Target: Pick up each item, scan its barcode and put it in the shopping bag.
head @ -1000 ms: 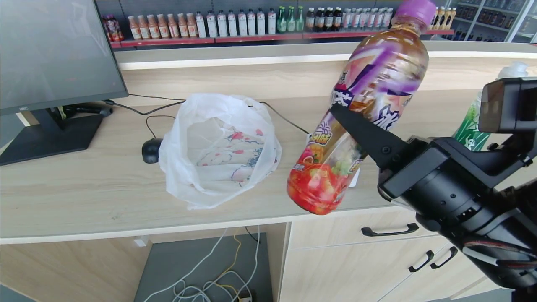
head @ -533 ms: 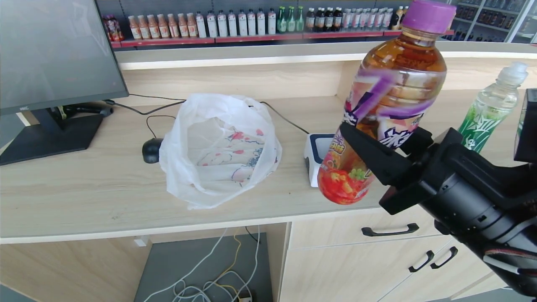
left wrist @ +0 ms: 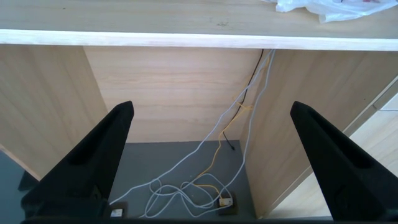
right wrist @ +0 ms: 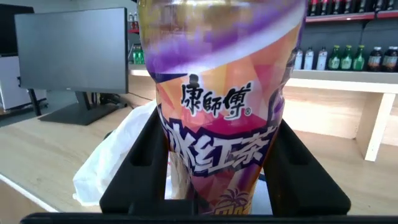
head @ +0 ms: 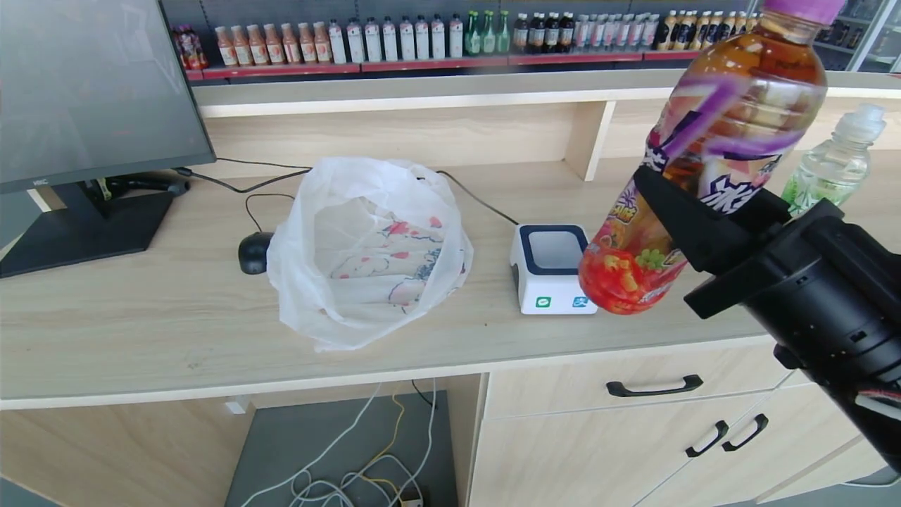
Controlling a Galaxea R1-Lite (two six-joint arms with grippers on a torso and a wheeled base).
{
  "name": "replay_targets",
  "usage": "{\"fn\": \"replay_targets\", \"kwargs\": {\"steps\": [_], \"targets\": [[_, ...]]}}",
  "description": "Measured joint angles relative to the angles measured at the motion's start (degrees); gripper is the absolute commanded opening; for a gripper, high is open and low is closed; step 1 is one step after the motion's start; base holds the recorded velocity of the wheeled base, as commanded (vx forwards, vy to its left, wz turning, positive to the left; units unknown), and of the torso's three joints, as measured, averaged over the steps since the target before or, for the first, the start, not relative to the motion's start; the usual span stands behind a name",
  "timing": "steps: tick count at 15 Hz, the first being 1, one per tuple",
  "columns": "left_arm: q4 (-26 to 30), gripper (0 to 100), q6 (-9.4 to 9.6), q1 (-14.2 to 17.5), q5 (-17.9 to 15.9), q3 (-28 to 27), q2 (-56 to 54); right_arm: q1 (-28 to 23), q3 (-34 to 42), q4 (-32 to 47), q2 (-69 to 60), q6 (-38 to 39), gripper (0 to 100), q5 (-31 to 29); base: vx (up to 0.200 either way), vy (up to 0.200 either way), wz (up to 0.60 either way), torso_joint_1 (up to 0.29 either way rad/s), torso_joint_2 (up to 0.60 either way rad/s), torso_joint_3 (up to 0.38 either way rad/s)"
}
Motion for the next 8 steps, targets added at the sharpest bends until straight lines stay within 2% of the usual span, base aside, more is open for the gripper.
{"fn": "replay_targets", "kwargs": {"steps": [6,8], "targets": [[0.0,100,0.22,0.0,0.0,0.0,0.0,-3.3,1.1,0.1,-2.0,0.2,0,0.0,0.000,0.000,0.00,0.000,0.00,0.000],[0.0,100,-0.11,0.0,0.0,0.0,0.0,-3.9,1.0,0.1,-2.1,0.4,0,0.1,0.000,0.200,0.00,0.002,0.01,0.000]]}}
